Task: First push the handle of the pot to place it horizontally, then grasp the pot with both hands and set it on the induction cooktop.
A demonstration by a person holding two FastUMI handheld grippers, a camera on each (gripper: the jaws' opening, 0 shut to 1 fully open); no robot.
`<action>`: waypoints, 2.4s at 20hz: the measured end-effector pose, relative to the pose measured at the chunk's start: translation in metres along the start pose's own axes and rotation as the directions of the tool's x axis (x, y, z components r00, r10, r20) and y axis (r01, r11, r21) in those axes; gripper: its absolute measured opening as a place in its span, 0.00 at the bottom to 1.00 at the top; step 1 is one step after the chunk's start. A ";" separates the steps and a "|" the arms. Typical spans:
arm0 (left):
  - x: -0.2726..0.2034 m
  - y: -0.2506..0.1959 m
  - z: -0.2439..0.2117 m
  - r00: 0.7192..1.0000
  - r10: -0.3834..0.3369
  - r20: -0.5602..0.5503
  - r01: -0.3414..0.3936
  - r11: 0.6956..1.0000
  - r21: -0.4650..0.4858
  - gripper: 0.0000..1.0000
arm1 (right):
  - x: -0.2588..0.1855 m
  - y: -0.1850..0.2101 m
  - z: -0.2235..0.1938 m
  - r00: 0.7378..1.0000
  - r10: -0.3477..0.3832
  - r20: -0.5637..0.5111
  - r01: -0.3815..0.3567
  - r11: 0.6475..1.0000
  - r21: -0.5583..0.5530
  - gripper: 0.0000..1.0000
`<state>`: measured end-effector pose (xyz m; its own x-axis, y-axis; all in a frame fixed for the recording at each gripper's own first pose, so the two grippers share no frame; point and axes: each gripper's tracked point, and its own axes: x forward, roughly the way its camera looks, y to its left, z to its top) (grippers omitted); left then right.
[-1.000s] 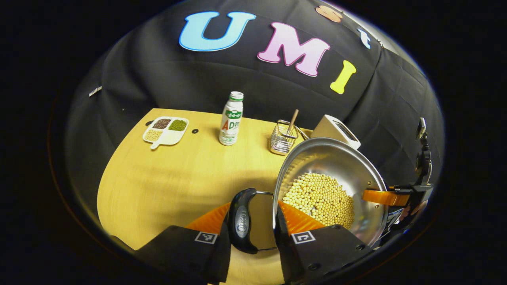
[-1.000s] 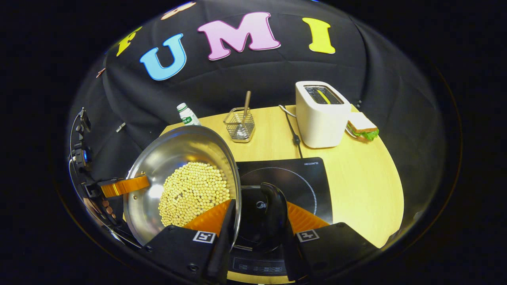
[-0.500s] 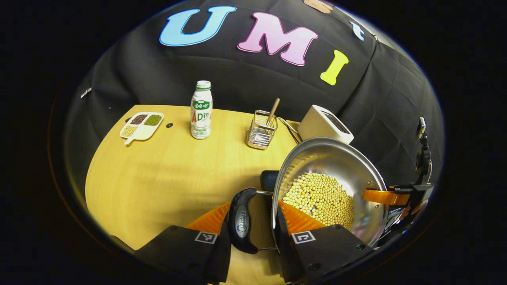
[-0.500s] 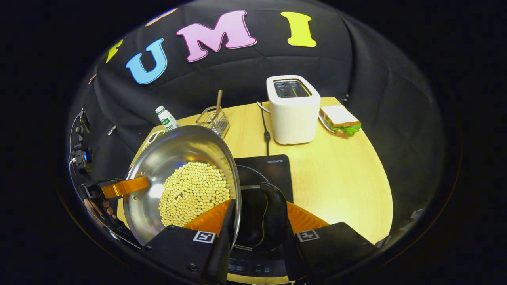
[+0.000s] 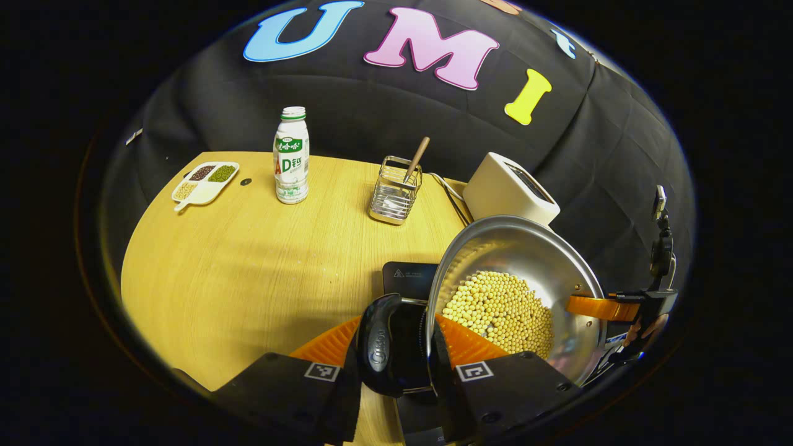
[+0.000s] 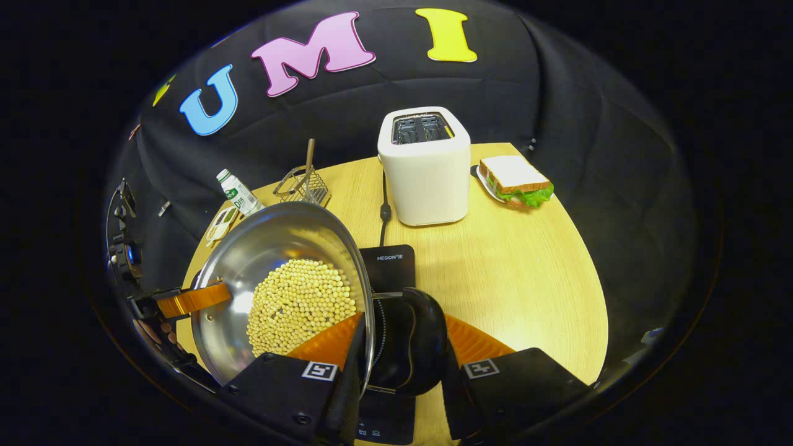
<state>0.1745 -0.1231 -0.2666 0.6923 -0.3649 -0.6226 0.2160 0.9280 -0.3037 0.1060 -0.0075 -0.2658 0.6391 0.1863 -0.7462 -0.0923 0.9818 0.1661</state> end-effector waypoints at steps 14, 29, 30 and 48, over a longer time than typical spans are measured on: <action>0.013 0.010 -0.017 0.999 0.048 -0.010 -0.048 0.998 -0.037 0.55 | 0.028 -0.003 -0.015 0.998 0.068 -0.014 -0.068 0.998 0.017 0.59; -0.013 0.017 -0.022 0.989 0.144 -0.016 -0.145 0.986 -0.077 0.95 | -0.006 -0.016 -0.018 0.999 0.012 0.042 -0.015 0.997 0.075 0.93; -0.019 0.017 -0.019 0.990 0.138 0.004 -0.137 0.987 -0.079 0.96 | -0.014 -0.015 -0.016 0.998 0.003 0.059 -0.008 0.997 0.078 0.99; -0.248 0.003 0.029 0.839 0.170 0.518 -0.268 0.956 0.121 0.95 | -0.241 0.048 0.055 0.769 -0.114 0.629 0.163 0.986 -0.021 0.98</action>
<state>0.0228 -0.0276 -0.0922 0.9736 -0.1088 -0.2006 0.1037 0.9940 -0.0361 -0.0107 -0.0075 -0.0427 0.9824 0.0082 -0.1868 -0.0030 0.9996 0.0282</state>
